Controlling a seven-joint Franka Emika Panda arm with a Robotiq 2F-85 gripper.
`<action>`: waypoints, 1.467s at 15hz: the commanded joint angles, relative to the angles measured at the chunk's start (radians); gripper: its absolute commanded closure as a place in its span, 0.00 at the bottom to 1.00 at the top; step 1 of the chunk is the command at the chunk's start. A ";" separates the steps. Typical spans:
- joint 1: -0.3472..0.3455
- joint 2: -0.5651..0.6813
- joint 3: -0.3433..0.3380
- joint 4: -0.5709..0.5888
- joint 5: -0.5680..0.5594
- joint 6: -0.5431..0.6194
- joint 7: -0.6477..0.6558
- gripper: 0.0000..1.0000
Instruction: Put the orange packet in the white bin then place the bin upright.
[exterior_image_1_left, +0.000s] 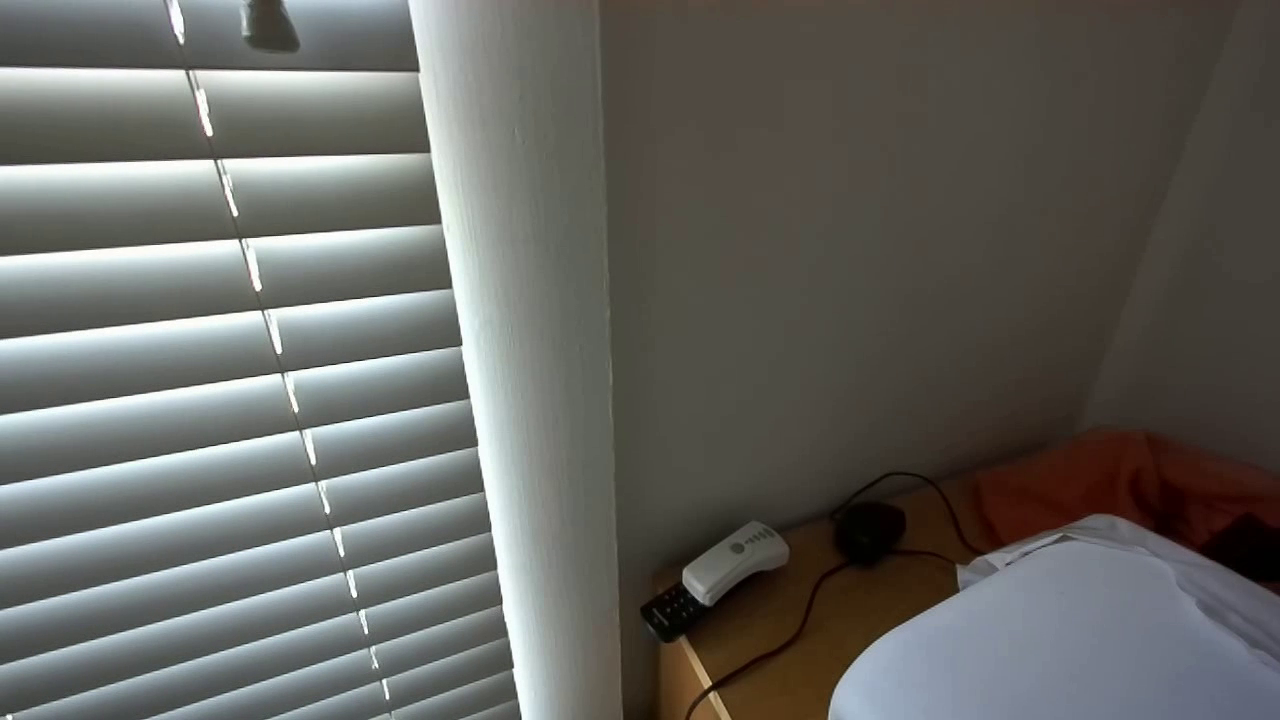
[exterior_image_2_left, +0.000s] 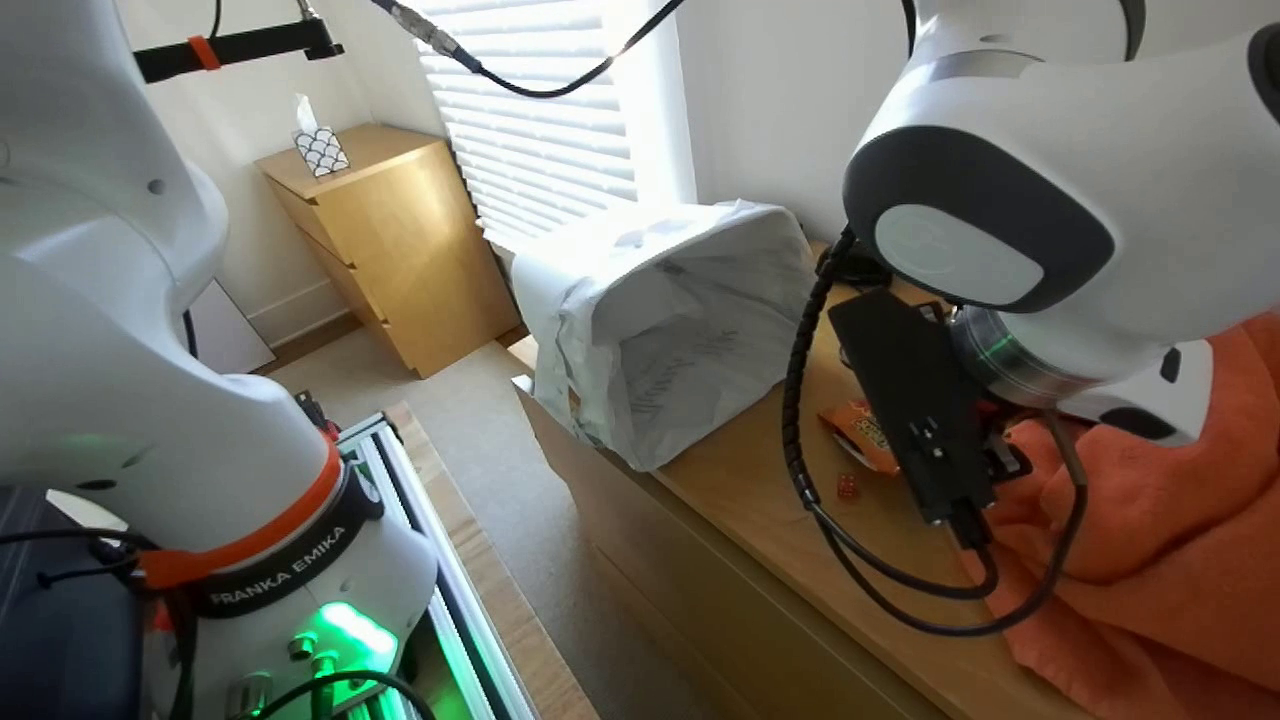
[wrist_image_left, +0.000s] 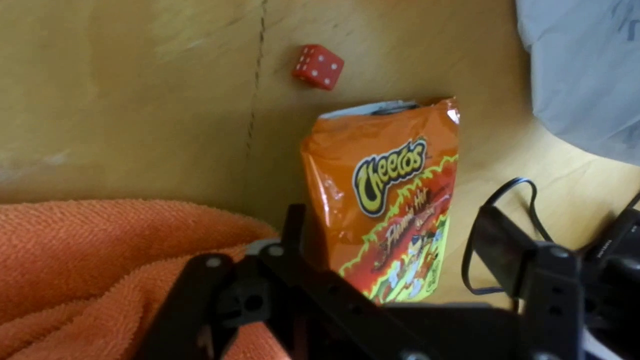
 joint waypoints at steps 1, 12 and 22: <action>-0.037 0.046 0.029 0.033 0.019 0.008 -0.018 0.47; -0.088 0.051 0.047 0.075 0.017 -0.052 -0.050 1.00; -0.120 0.021 0.017 0.146 -0.028 -0.405 -0.255 1.00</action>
